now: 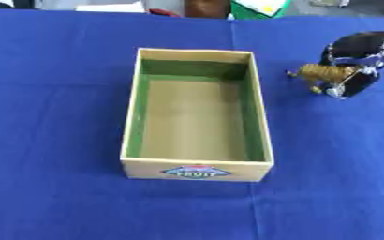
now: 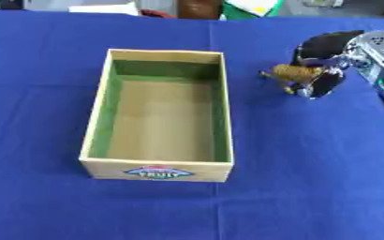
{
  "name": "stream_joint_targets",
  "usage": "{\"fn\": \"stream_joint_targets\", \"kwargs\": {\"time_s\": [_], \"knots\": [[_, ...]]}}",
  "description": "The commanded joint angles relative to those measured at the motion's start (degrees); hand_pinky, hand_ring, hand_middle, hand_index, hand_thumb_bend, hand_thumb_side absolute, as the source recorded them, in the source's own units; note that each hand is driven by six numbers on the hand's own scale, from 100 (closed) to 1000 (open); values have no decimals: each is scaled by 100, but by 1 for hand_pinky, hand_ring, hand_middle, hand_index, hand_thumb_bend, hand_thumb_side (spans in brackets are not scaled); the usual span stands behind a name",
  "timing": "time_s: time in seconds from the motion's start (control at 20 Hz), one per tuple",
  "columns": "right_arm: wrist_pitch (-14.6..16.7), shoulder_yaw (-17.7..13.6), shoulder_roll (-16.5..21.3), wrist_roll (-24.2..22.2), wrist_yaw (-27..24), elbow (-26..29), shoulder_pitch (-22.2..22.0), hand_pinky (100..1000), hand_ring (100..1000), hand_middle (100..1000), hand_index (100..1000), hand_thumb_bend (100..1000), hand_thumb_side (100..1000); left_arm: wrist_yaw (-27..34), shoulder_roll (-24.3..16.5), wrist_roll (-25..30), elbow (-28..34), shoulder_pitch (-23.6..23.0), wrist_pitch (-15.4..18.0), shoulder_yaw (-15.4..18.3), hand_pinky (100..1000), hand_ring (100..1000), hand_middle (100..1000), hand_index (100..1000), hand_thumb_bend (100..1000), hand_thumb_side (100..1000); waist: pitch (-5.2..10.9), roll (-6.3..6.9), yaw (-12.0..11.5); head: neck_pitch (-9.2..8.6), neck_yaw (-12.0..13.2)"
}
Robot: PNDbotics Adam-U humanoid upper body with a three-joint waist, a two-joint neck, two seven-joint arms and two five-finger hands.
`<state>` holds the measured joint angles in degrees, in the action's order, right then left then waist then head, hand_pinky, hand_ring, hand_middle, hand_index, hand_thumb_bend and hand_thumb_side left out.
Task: Pick up objects on the table and place them in the box.
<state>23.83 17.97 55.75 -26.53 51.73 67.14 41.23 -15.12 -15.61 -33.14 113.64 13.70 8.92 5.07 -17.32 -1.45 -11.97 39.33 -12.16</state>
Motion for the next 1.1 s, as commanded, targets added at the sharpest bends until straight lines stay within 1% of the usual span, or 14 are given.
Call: {"fn": "stream_joint_targets", "kwargs": {"time_s": [0.05,0.3,0.65,0.9,1.1], "knots": [[-57,-115,226,221,-75,64,47,787,752,472,572,100,520,-16,-75,28,95,49,7,15,497,542,540,706,100,481,113,5,1,6,23],[-120,-163,277,482,-114,129,30,760,705,449,522,100,526,-19,-84,41,95,62,10,15,497,542,540,706,100,477,117,-5,15,-8,31],[-289,-295,352,791,-237,368,26,759,693,436,507,100,563,-23,-90,55,95,62,8,20,497,543,540,706,100,477,122,-11,24,-12,50],[-487,-453,431,946,-257,758,119,759,688,433,501,100,590,-25,-96,53,95,62,10,26,497,544,541,707,100,479,129,-26,44,-6,57],[-618,-571,451,1004,-316,1190,298,764,693,435,499,100,603,-28,-107,53,95,53,9,29,497,545,541,707,100,481,148,-40,61,25,66]]}}
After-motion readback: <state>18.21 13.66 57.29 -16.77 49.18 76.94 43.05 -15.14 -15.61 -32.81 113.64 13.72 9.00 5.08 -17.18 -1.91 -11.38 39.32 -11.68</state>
